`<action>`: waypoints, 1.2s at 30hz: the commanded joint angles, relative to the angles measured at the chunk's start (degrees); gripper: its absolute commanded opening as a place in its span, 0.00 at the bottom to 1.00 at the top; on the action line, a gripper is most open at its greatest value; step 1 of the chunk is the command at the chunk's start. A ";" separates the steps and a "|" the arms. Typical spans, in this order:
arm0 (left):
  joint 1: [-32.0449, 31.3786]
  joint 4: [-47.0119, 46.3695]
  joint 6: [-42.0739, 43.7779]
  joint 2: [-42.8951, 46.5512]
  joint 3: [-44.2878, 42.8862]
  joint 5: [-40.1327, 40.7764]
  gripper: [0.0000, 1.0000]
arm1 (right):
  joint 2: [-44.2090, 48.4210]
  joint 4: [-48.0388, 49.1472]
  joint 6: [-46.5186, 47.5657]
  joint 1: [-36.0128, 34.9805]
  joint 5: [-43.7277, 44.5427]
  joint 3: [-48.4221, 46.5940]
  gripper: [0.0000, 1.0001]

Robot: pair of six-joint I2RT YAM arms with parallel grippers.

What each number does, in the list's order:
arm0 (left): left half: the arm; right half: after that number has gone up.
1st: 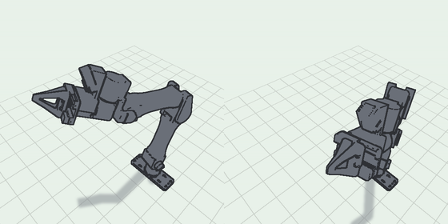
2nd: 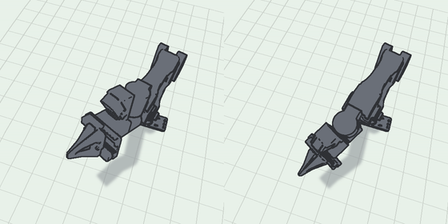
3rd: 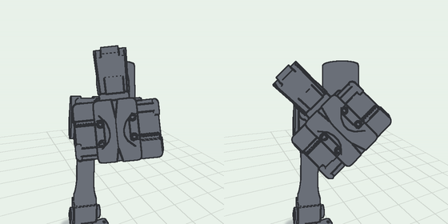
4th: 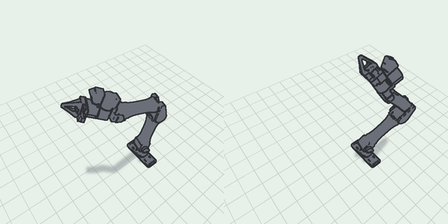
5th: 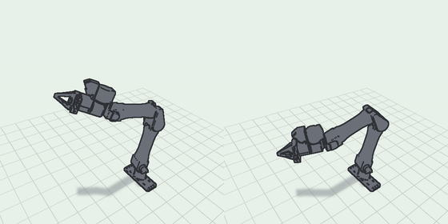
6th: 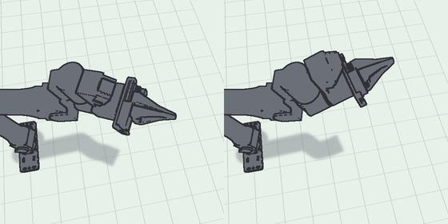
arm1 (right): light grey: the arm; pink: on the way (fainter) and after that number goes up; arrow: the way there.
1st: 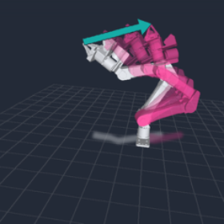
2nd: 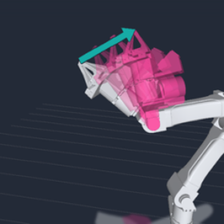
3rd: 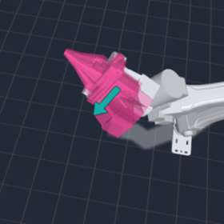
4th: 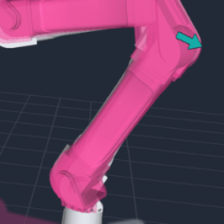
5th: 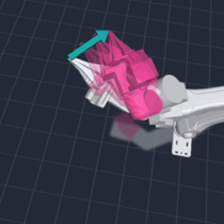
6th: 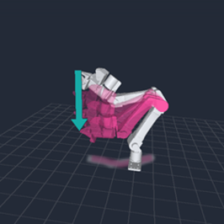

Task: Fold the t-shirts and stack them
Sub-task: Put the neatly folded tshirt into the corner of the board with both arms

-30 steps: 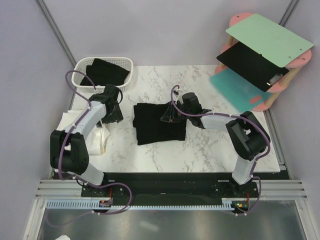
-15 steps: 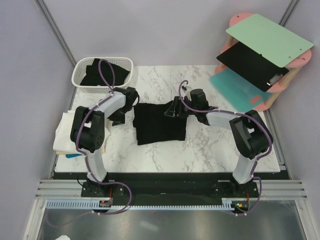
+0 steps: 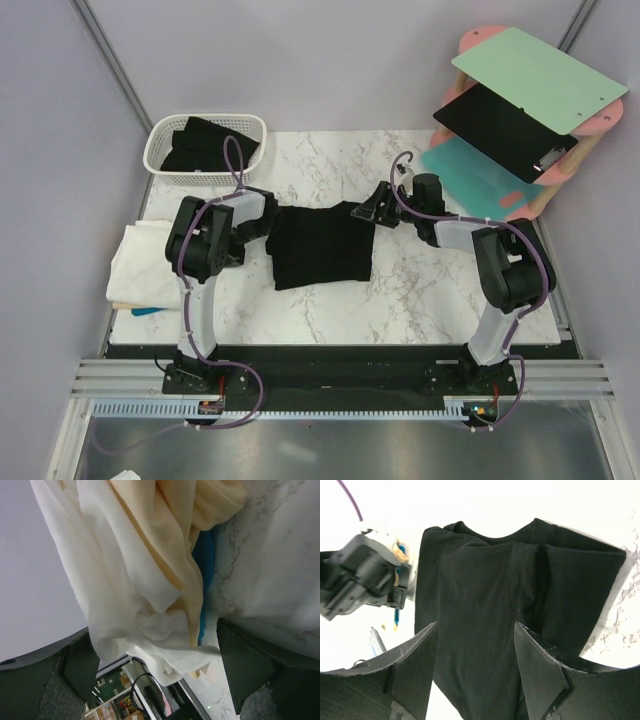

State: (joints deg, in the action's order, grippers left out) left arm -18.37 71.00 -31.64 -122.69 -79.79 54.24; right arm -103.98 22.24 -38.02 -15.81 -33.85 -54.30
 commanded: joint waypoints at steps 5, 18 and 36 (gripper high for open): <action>3.95 0.45 -7.73 -5.01 -0.98 1.40 0.99 | -1.75 9.57 -5.74 2.36 -6.41 2.18 0.69; 7.91 -1.13 -7.56 -6.77 -2.74 -2.29 0.02 | -1.13 10.19 -6.37 3.33 -7.55 3.68 0.69; -7.81 -1.66 -6.33 -7.38 -16.00 -16.97 0.02 | 0.45 8.09 -4.43 4.21 -7.64 5.44 0.70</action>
State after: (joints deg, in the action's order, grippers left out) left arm -22.04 74.19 -36.14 -128.11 -89.69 45.23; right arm -105.51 29.54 -43.92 -12.34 -40.32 -49.82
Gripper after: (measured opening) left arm 0.326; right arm 0.695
